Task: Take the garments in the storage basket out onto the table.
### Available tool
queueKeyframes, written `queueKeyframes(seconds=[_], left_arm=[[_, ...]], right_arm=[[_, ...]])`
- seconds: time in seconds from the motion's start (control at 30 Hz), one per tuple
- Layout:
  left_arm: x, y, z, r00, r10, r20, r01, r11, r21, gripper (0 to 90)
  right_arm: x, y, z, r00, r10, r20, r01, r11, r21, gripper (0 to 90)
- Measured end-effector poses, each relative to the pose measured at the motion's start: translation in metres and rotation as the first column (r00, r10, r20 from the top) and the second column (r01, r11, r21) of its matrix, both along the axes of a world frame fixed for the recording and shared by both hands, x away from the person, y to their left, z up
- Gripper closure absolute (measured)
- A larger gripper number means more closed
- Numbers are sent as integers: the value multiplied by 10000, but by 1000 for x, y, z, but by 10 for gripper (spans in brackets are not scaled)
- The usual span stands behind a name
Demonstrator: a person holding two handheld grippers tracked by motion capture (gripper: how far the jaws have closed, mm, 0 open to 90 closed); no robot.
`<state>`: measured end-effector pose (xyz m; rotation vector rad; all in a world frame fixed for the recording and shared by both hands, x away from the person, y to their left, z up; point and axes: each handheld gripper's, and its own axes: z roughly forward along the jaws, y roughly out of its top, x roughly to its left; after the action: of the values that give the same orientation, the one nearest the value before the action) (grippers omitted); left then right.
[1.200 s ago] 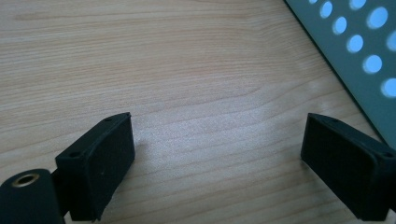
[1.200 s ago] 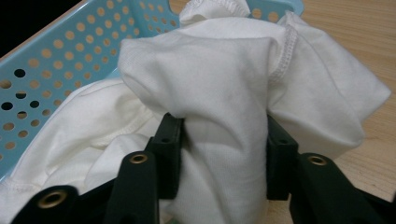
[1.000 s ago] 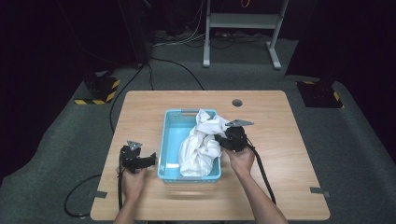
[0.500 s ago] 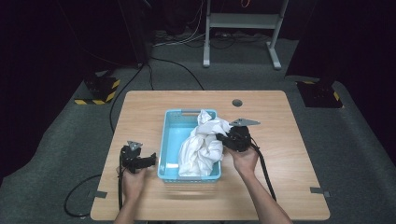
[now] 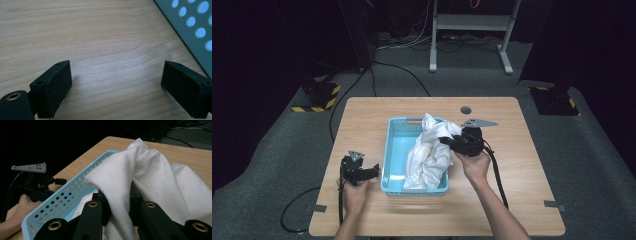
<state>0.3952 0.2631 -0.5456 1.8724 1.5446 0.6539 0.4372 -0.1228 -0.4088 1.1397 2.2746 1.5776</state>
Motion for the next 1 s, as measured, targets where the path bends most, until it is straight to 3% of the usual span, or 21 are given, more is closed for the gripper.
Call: queueKeyframes(seconds=[0.17,0.23,0.57,0.9,1.0], left_arm=[[0,0,0,10000,-3,0,3,10000,10,99],[0,0,0,10000,-7,-1,7,10000,17,99],[0,-1,0,10000,-13,-15,13,10000,83,99],[1,-1,0,10000,-38,-12,38,9999,120,99],[1,-1,0,10000,-43,-12,43,9999,117,99]], right_arm=[[-2,0,12,9998,140,125,-143,9996,231,784],[-4,0,17,9996,159,238,-161,9998,102,784],[-6,-6,41,9969,3,792,-34,9993,385,786],[-7,-11,61,9922,-332,1203,213,9949,984,785],[-8,-10,66,9897,-356,1389,231,9956,907,785]])
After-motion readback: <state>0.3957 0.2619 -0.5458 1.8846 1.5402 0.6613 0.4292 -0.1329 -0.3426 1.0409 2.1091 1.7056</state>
